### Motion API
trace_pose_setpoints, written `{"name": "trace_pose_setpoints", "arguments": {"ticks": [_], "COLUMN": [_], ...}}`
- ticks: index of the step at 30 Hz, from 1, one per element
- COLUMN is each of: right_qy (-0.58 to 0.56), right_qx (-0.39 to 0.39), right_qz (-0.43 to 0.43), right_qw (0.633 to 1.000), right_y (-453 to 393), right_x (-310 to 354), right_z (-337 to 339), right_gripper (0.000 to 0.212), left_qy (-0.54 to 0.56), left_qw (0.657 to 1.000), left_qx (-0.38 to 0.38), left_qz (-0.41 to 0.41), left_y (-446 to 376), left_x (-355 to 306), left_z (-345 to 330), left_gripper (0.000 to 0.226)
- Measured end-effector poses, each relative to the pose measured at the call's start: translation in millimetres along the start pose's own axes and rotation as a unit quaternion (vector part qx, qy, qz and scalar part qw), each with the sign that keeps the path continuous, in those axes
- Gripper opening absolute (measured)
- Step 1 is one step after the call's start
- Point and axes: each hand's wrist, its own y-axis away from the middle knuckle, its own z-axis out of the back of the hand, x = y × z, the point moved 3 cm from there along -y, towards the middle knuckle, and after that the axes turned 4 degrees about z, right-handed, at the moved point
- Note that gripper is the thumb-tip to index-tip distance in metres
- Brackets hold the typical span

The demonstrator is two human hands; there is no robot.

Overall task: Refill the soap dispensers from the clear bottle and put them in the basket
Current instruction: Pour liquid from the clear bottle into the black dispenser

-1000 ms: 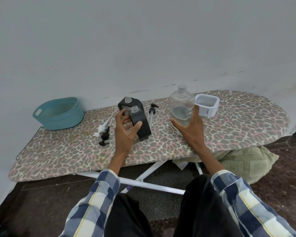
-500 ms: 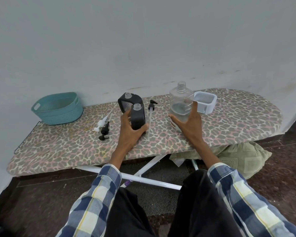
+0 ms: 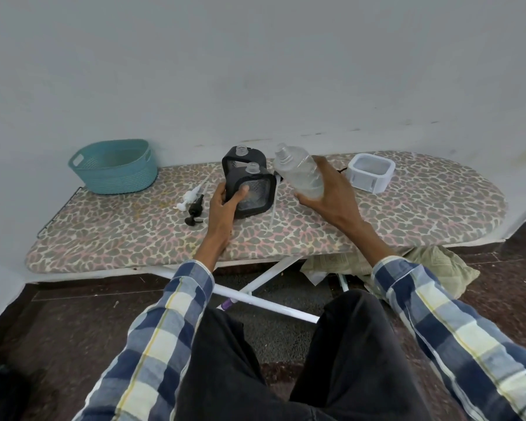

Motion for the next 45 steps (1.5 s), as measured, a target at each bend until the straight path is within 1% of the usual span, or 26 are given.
{"name": "trace_pose_setpoints", "arguments": {"ticks": [4, 5, 8, 13, 18, 23, 29, 34, 40, 45], "right_qy": [0.036, 0.044, 0.075, 0.115, 0.126, 0.149, 0.179, 0.192, 0.191, 0.184], "right_qx": [0.036, 0.041, 0.055, 0.081, 0.092, 0.098, 0.097, 0.102, 0.110, 0.121], "right_qz": [0.024, 0.026, 0.036, 0.050, 0.049, 0.045, 0.054, 0.056, 0.048, 0.043], "right_qw": [0.998, 0.998, 0.995, 0.989, 0.987, 0.983, 0.978, 0.975, 0.974, 0.975], "right_y": [-17, -20, -29, -38, -37, -37, -38, -38, -33, -31], "right_x": [3, 4, 5, 6, 3, -1, -6, -12, -20, -26], "right_z": [0, 0, -1, 2, 4, 8, 14, 18, 17, 18], "right_gripper": [0.083, 0.083, 0.083, 0.081, 0.080, 0.079, 0.079, 0.076, 0.077, 0.080], "left_qy": [-0.013, -0.016, -0.023, -0.057, -0.087, -0.121, -0.170, -0.201, -0.192, -0.177], "left_qw": [0.999, 0.999, 0.999, 0.996, 0.993, 0.988, 0.976, 0.969, 0.970, 0.973], "left_qx": [0.029, 0.031, 0.024, 0.023, 0.018, 0.013, 0.023, 0.033, 0.036, 0.042], "left_qz": [-0.022, -0.026, -0.035, -0.065, -0.075, -0.098, -0.135, -0.143, -0.145, -0.141], "left_y": [3, 3, 1, 1, -1, 4, 8, 10, 8, 3], "left_x": [-1, -1, 2, 0, 4, 2, -3, -6, -4, 5], "left_z": [-2, -2, 0, 0, 1, -4, -9, -13, -12, -11], "left_gripper": [0.045, 0.047, 0.063, 0.055, 0.060, 0.060, 0.063, 0.066, 0.065, 0.056]}}
